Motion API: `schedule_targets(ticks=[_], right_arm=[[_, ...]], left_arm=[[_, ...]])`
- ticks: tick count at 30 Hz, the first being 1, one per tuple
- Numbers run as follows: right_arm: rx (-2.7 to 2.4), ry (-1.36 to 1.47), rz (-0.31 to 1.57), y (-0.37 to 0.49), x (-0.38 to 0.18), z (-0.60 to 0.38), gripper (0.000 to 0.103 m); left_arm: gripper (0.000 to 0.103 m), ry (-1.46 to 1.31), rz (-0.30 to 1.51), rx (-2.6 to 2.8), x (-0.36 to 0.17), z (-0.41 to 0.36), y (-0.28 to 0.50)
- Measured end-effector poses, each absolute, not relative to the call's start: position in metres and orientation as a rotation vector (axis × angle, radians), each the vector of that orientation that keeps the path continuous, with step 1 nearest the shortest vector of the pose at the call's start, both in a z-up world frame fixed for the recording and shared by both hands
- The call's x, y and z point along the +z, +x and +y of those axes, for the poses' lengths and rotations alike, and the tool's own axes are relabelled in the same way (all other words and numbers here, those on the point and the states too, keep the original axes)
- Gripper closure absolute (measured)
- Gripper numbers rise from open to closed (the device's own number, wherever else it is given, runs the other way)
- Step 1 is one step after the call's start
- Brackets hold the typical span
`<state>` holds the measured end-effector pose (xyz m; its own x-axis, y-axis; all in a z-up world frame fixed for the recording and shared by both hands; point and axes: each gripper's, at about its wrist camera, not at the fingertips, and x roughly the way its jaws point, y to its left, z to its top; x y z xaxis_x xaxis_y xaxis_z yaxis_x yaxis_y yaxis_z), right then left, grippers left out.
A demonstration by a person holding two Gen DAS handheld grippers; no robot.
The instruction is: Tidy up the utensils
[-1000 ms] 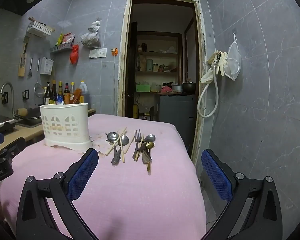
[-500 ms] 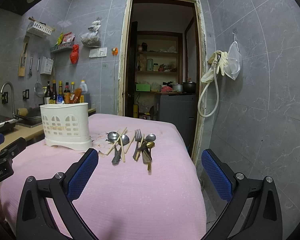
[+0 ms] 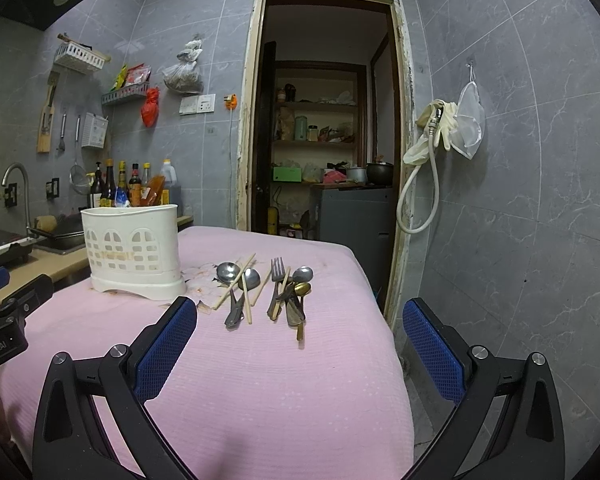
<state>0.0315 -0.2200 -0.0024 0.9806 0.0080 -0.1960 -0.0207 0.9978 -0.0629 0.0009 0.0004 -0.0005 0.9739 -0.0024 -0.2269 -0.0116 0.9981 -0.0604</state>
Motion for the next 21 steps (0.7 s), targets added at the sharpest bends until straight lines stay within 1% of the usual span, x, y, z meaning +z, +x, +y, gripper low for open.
schedule_targets(ticks=[21], right_arm=[[0.015, -0.064, 0.201, 0.0323, -0.0037, -0.2184, 0.0]], left_arm=[[0.013, -0.062, 0.23, 0.005, -0.0005, 0.0004, 0.0008]])
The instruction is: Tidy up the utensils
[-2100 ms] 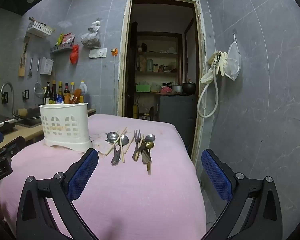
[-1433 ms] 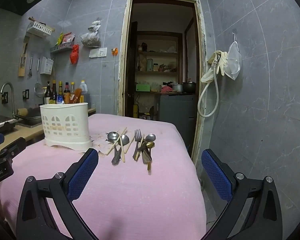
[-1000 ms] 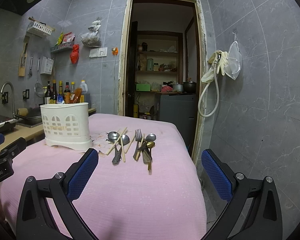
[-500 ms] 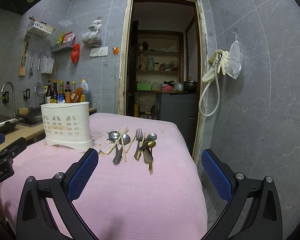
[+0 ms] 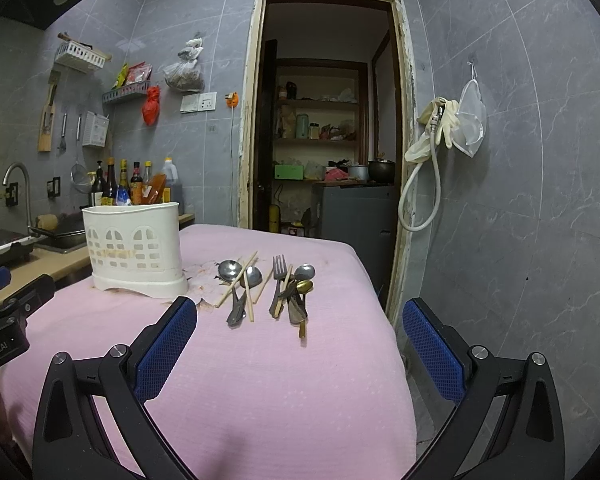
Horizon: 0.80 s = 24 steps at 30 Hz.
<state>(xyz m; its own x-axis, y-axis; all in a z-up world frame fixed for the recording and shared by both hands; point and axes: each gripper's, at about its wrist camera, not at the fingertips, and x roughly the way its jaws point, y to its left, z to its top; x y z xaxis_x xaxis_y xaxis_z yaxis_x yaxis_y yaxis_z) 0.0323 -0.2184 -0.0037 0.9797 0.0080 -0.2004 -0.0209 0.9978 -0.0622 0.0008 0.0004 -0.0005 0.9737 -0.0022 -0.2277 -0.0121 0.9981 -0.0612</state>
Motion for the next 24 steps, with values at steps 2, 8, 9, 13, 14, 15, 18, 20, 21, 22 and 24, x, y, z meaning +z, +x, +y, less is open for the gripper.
schedule_targets(ticks=[2, 8, 9, 13, 14, 15, 18, 20, 21, 22, 24], right_arm=[[0.015, -0.064, 0.203, 0.032, -0.004, -0.218, 0.0], [0.015, -0.064, 0.204, 0.033, -0.003, -0.219, 0.0], [0.014, -0.065, 0.204, 0.033, -0.002, -0.219, 0.0], [0.015, -0.063, 0.207, 0.031, -0.004, -0.216, 0.0], [0.015, -0.063, 0.208, 0.03, -0.006, -0.214, 0.0], [0.015, -0.064, 0.207, 0.031, -0.007, -0.213, 0.0], [0.015, -0.064, 0.208, 0.031, -0.007, -0.213, 0.0], [0.015, -0.063, 0.208, 0.034, -0.012, -0.211, 0.0], [0.015, -0.064, 0.208, 0.034, -0.012, -0.211, 0.0], [0.015, -0.064, 0.21, 0.035, -0.009, -0.212, 0.0], [0.015, -0.064, 0.21, 0.033, -0.011, -0.211, 0.0]], left_arm=[[0.013, -0.061, 0.23, 0.005, 0.0, 0.0, 0.001], [0.013, -0.062, 0.23, 0.005, 0.0, 0.0, 0.001], [0.013, -0.062, 0.23, 0.004, 0.0, 0.0, 0.001], [0.013, -0.061, 0.23, 0.005, 0.0, 0.0, 0.001], [0.013, -0.061, 0.23, 0.005, 0.0, 0.0, 0.001], [0.013, -0.061, 0.23, 0.005, 0.0, 0.0, 0.001], [0.013, -0.062, 0.231, 0.004, 0.0, 0.0, 0.001], [0.013, -0.061, 0.231, 0.005, 0.0, 0.0, 0.001], [0.013, -0.061, 0.231, 0.005, 0.0, 0.0, 0.001], [0.013, -0.06, 0.231, 0.005, 0.0, 0.0, 0.001], [0.013, -0.061, 0.231, 0.005, -0.005, -0.005, 0.004]])
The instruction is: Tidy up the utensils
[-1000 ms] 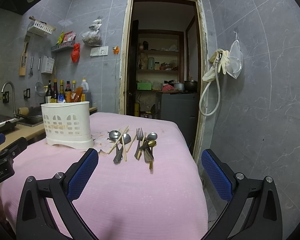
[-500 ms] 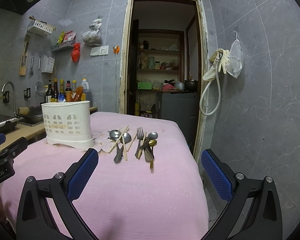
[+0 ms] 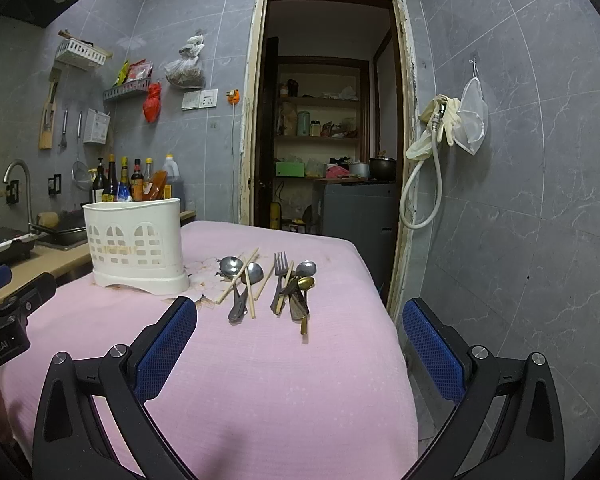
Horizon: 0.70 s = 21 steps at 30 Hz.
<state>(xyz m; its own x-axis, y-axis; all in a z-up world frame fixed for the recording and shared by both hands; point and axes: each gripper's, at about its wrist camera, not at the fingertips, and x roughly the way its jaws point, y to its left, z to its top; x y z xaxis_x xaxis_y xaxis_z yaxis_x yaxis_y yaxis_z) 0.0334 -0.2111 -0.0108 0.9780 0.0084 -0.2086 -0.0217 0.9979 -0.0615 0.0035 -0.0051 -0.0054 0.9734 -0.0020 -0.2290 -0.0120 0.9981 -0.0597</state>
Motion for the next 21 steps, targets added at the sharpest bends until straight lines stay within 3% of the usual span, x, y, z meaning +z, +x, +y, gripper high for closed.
schedule_targets(ticks=[10, 21], right_arm=[[0.02, -0.068, 0.225, 0.039, -0.019, -0.206, 0.0], [0.023, -0.135, 0.211, 0.062, 0.012, -0.23, 0.0]], left_arm=[[0.013, -0.059, 0.235, 0.005, -0.007, -0.006, 0.002], [0.013, 0.014, 0.234, -0.046, 0.012, -0.017, 0.038]])
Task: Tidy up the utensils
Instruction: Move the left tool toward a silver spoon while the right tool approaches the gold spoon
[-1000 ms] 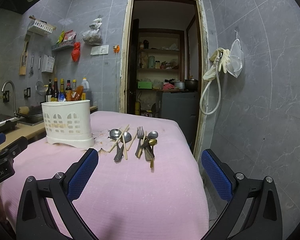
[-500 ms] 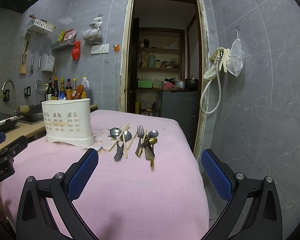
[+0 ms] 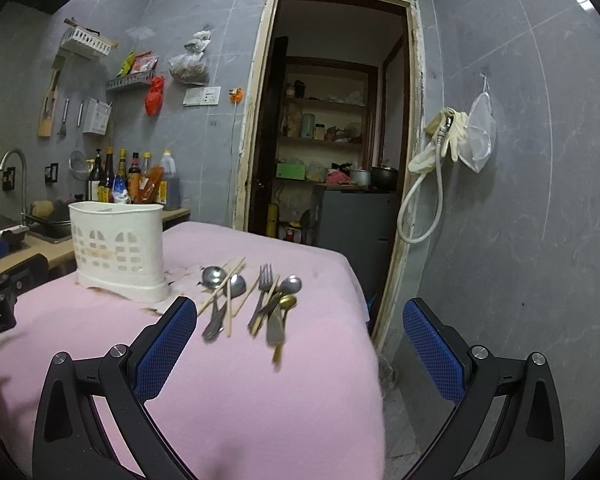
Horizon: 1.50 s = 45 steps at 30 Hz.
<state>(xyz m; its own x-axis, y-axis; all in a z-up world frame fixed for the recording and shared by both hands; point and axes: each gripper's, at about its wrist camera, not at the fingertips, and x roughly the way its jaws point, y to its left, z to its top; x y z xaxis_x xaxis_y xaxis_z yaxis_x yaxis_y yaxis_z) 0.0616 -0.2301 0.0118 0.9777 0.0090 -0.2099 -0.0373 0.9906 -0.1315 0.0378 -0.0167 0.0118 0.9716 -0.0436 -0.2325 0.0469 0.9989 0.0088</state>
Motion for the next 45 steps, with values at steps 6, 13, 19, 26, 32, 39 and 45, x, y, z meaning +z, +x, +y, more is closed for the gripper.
schedule_targets(ticks=[6, 13, 19, 26, 32, 39, 45], right_arm=[[0.064, -0.123, 0.289, 0.094, 0.022, -0.255, 0.0], [0.092, -0.145, 0.385, 0.132, 0.021, -0.274, 0.0], [0.132, -0.111, 0.466, 0.172, 0.018, -0.291, 0.0], [0.196, -0.139, 0.532, 0.209, 0.008, -0.299, 0.019], [0.289, -0.141, 0.638, 0.239, -0.01, -0.296, 0.042], [0.371, -0.179, 0.743, 0.269, -0.024, -0.283, 0.055], [0.386, -0.223, 0.787, 0.288, -0.031, -0.274, 0.056]], left_arm=[[0.013, 0.057, 0.265, -0.145, 0.032, -0.032, 0.064], [0.013, 0.065, 0.378, -0.243, 0.037, -0.057, 0.111], [0.014, 0.06, 0.467, -0.293, 0.039, -0.085, 0.157], [0.031, 0.126, 0.513, -0.328, 0.028, -0.117, 0.2], [0.058, 0.16, 0.606, -0.312, 0.003, -0.126, 0.243], [0.071, 0.173, 0.694, -0.236, -0.016, -0.121, 0.281], [0.073, 0.178, 0.753, -0.204, -0.029, -0.123, 0.3]])
